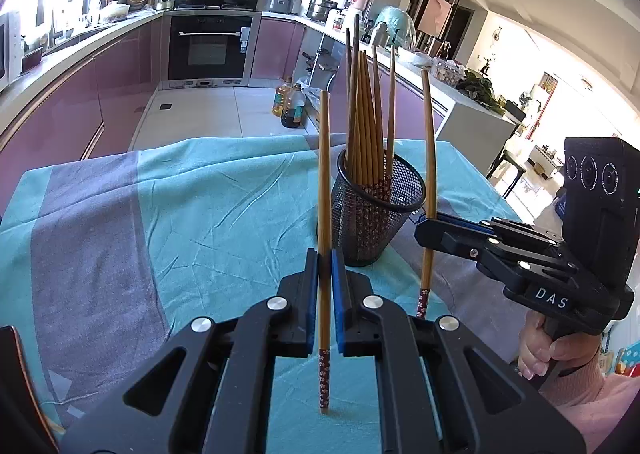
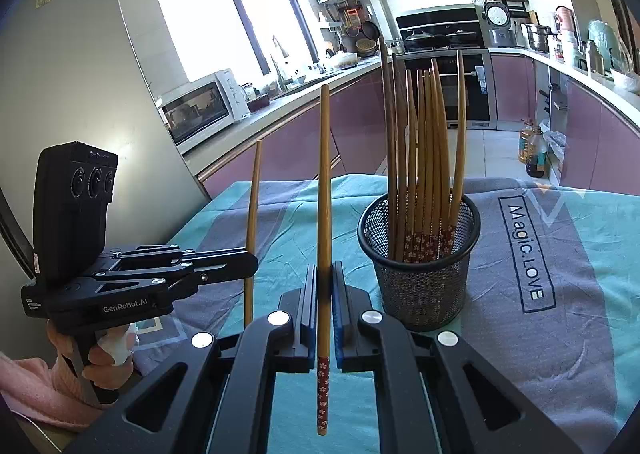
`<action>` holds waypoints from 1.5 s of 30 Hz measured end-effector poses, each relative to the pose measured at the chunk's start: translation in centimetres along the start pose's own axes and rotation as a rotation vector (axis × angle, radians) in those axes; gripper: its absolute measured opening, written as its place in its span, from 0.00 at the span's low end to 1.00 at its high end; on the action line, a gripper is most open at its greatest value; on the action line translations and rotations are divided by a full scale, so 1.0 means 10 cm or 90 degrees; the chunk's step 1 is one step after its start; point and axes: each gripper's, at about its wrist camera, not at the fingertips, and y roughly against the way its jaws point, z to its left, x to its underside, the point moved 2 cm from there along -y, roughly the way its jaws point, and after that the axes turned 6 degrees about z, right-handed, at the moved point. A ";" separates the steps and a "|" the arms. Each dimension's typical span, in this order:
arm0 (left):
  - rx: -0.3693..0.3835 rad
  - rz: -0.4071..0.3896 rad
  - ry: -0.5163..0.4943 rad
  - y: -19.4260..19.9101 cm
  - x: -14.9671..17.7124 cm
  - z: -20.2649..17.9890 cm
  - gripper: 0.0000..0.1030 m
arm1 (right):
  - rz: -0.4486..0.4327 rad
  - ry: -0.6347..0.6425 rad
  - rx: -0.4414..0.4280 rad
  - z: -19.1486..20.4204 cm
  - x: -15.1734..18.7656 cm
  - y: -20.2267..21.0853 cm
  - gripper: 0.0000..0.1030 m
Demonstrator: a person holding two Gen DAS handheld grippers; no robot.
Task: Organize utensils
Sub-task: 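Raise both held chopsticks upright beside the mesh cup, then carry both upright chopsticks over the mesh cup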
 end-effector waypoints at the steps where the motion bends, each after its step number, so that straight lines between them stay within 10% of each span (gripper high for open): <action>1: 0.000 -0.001 -0.001 0.00 0.00 0.00 0.07 | -0.002 0.000 0.001 0.00 0.00 0.01 0.06; 45: -0.008 -0.046 -0.022 0.16 -0.11 -0.09 0.07 | -0.047 0.003 0.016 -0.02 -0.12 0.23 0.06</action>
